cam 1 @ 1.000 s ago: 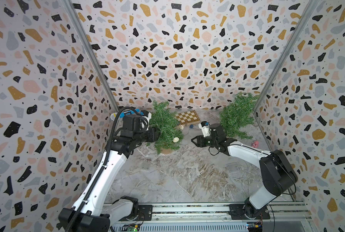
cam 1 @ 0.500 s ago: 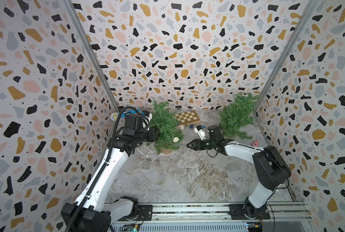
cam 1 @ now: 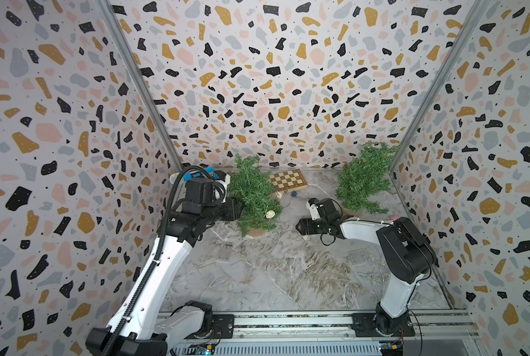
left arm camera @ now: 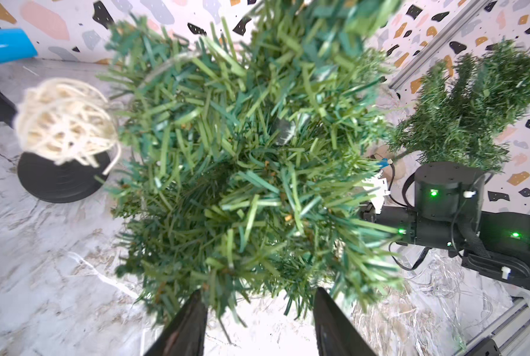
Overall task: Wrap string light around the christmas tree
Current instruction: Wrap the light string around the Christmas tree.
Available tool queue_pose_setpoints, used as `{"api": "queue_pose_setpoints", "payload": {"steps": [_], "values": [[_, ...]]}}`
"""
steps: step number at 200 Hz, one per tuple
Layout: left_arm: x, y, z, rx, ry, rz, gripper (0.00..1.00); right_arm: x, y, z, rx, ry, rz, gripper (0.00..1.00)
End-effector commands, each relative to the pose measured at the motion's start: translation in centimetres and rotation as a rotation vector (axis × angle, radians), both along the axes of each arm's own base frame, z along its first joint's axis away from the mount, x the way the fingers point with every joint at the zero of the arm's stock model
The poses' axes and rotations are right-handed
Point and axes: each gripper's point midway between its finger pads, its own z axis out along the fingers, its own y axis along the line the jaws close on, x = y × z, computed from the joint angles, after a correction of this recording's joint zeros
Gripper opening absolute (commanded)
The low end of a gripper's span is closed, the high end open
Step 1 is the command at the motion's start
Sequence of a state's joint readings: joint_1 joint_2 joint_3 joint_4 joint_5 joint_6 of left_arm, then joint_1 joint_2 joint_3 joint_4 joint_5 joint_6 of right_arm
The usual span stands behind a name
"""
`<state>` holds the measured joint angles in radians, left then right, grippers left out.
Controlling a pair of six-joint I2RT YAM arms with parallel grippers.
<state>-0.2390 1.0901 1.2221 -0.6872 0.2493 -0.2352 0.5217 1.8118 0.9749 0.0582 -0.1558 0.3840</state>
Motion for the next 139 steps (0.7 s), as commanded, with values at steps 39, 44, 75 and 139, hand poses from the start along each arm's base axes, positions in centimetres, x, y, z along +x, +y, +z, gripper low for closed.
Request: {"api": "queue_pose_setpoints", "payload": {"steps": [39,44,75,139], "values": [[-0.4,0.0,0.3,0.003,-0.015,-0.003,0.55,-2.2,0.2,4.1,0.042,-0.028,0.088,1.00],[-0.4,0.0,0.4,0.002,-0.015,-0.004,0.55,-1.9,0.8,5.1,0.051,-0.051,0.100,0.99],[-0.2,-0.1,0.2,-0.004,-0.017,-0.002,0.55,0.4,2.9,10.4,0.118,-0.198,0.110,0.90],[0.5,-0.3,0.3,0.009,-0.013,-0.010,0.55,4.9,8.0,14.3,0.277,-0.433,0.153,0.59]]}}
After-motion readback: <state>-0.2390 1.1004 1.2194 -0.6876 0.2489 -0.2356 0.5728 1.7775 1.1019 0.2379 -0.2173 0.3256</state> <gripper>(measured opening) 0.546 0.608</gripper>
